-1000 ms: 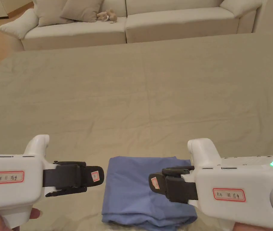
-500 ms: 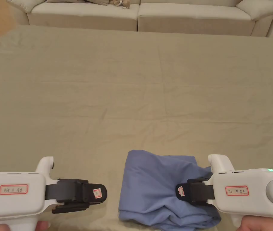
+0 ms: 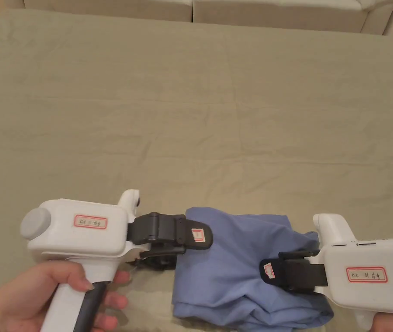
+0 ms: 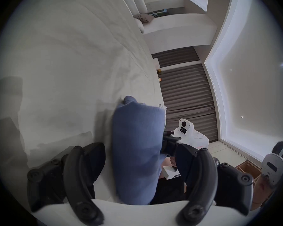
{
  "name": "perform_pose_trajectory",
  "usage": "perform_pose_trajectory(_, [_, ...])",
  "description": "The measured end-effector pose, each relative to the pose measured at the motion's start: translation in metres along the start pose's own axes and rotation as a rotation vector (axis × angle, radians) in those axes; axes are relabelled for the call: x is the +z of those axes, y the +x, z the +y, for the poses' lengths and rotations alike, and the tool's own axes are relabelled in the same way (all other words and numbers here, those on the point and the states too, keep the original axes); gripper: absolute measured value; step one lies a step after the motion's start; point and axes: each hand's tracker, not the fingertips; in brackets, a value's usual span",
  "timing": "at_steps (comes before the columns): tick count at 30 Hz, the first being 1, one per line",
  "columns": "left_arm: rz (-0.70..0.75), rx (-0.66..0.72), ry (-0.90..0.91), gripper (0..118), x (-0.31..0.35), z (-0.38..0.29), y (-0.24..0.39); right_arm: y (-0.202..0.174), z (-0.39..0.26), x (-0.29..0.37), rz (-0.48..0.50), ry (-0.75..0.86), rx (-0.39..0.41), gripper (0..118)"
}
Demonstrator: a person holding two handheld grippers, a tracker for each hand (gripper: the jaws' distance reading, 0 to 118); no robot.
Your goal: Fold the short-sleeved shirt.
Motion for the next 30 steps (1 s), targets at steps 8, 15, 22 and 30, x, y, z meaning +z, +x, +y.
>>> perform_pose_trajectory(8, [0.247,-0.157,-0.145,32,-0.07,0.001,0.035,0.002,-0.005,0.028,0.03,0.114,0.003,0])
perform_pose_trajectory(15, [0.222,-0.099,-0.14,31,-0.057,0.0,0.035,-0.005,-0.004,0.085,0.08,0.233,0.003,0])
perform_pose_trajectory(22, [0.483,-0.165,-0.101,31,0.052,0.024,0.052,-0.022,-0.011,0.114,0.065,0.275,0.048,0])
perform_pose_trajectory(30, [0.935,-0.115,-0.032,31,0.257,0.059,0.048,-0.044,-0.022,0.107,0.097,0.248,0.059,0])
